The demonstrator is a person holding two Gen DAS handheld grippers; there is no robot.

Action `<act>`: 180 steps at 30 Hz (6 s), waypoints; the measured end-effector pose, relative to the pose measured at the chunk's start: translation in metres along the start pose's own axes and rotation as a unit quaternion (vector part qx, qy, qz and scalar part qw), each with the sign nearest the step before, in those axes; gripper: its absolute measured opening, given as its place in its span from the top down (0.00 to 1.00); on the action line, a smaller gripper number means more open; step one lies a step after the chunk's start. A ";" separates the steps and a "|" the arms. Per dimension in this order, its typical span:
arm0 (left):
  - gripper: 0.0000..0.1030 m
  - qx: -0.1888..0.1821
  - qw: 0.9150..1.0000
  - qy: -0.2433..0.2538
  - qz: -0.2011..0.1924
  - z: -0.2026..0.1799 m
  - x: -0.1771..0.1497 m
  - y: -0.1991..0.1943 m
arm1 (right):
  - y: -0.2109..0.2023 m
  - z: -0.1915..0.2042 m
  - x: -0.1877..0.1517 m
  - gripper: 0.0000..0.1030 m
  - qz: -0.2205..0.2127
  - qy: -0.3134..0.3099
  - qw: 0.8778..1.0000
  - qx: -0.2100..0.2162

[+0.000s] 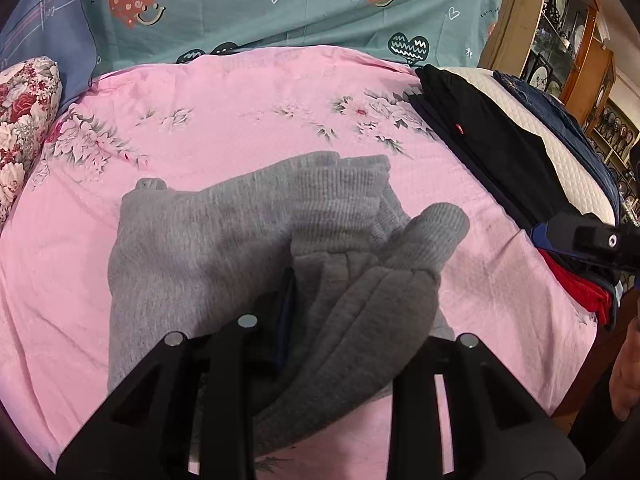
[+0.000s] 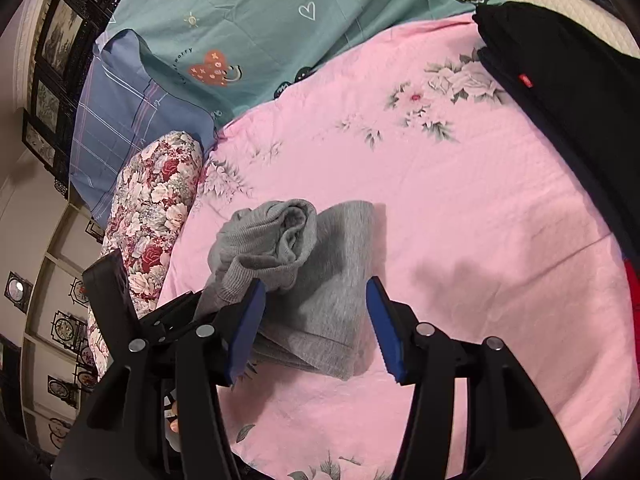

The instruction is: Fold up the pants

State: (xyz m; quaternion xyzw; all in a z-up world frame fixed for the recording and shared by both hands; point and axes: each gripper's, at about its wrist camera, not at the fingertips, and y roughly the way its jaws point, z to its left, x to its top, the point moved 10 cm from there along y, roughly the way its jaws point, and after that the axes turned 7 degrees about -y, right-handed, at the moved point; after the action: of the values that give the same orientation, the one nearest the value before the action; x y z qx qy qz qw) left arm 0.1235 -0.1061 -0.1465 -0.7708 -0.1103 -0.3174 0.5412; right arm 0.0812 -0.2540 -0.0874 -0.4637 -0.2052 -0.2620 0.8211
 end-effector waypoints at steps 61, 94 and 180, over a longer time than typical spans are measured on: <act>0.07 -0.113 0.986 -0.120 0.029 0.041 -0.045 -0.020 | 0.110 0.012 -0.074 0.72 0.181 -0.156 0.968 -0.078; 0.06 -0.140 0.979 -0.141 -0.034 0.077 -0.050 -0.095 | 0.224 0.126 0.049 0.43 0.183 -0.204 0.958 -0.082; 0.02 0.043 0.977 -0.130 -0.166 0.130 0.239 -0.065 | 0.132 0.049 0.240 0.03 -0.074 -0.154 0.973 -0.157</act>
State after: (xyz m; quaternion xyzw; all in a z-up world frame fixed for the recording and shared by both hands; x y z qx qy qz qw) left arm 0.3231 -0.0047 0.0212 -0.7522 -0.3199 -0.2950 0.4948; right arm 0.3448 -0.2119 -0.0105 -0.6051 -0.3192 -0.2760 0.6751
